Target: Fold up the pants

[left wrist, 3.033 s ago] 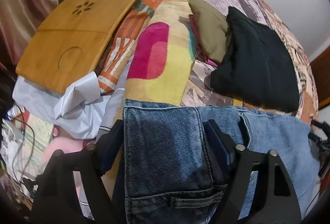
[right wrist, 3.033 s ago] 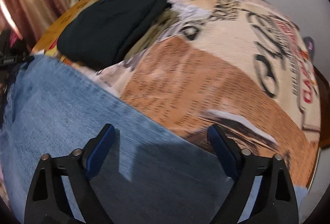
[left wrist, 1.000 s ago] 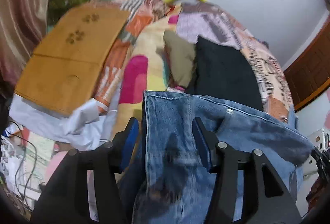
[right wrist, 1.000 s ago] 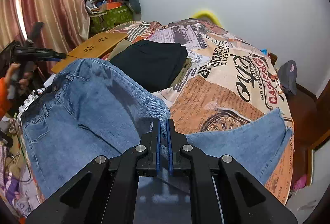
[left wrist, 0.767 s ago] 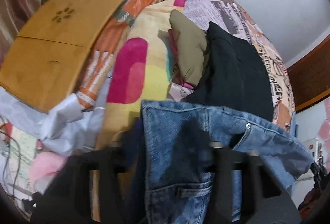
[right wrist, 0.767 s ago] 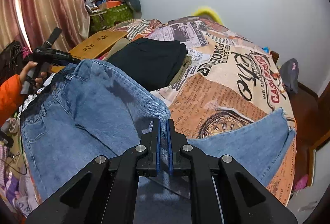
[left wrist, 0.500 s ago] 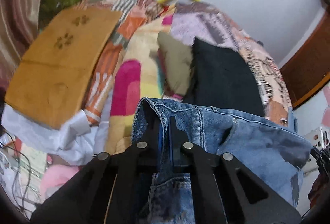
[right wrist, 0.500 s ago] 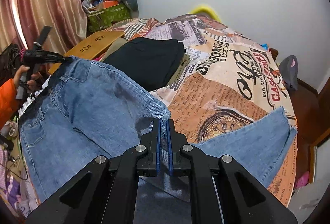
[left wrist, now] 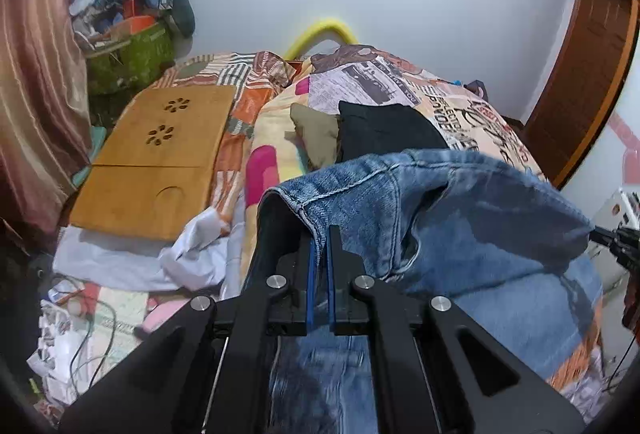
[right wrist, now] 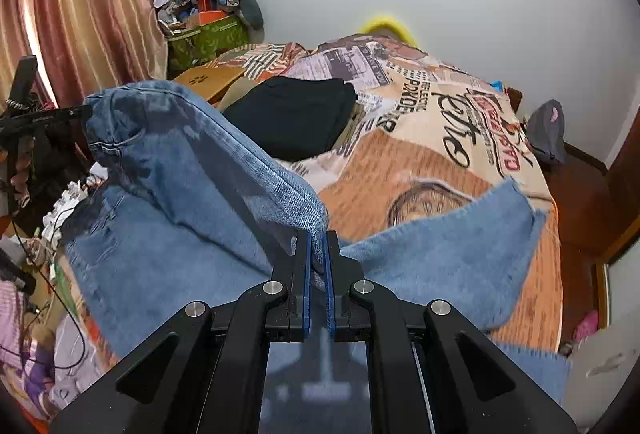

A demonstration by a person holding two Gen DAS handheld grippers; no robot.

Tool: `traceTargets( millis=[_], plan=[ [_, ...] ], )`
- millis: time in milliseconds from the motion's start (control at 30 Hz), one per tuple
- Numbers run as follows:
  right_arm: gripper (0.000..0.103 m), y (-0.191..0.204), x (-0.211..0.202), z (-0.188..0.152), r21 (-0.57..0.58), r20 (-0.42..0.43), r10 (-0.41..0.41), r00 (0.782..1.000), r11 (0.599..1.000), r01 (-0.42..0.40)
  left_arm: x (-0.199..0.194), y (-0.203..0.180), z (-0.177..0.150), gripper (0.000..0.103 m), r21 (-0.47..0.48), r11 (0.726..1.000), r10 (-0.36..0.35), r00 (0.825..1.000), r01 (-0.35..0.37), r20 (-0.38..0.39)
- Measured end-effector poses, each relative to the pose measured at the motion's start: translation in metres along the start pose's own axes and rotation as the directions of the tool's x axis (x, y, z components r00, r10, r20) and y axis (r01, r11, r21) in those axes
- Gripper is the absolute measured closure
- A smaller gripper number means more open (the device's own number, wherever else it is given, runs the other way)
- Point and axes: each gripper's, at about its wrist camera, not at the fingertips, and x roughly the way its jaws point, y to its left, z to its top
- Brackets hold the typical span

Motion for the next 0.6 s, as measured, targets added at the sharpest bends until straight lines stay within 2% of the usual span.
traceTargets(
  millis=[267,433,533,600],
  plan=[
    [0.098,0.016,-0.016,-0.043,0.016,-0.042,0.004,0.999,1.000,-0.003,-0.032,0.009,-0.065,0.099,-0.042,0.999,0.011,1.000,-0.012,-0.011],
    [0.100,0.022,-0.017,-0.067,0.045,-0.074,0.042,0.996,0.998,-0.039,-0.031,0.017,-0.102,0.099,-0.094,0.995,0.009,0.999,-0.014,-0.049],
    [0.100,0.031,-0.015,-0.081,0.024,-0.089,0.032,0.995,0.999,-0.030,-0.026,0.018,-0.125,0.099,-0.109,0.993,0.030,0.996,-0.038,-0.079],
    [0.099,0.031,-0.011,-0.087,0.046,-0.105,0.053,0.993,0.998,-0.049,-0.020,0.019,-0.141,0.099,-0.121,0.991,0.042,0.993,-0.054,-0.107]
  ],
)
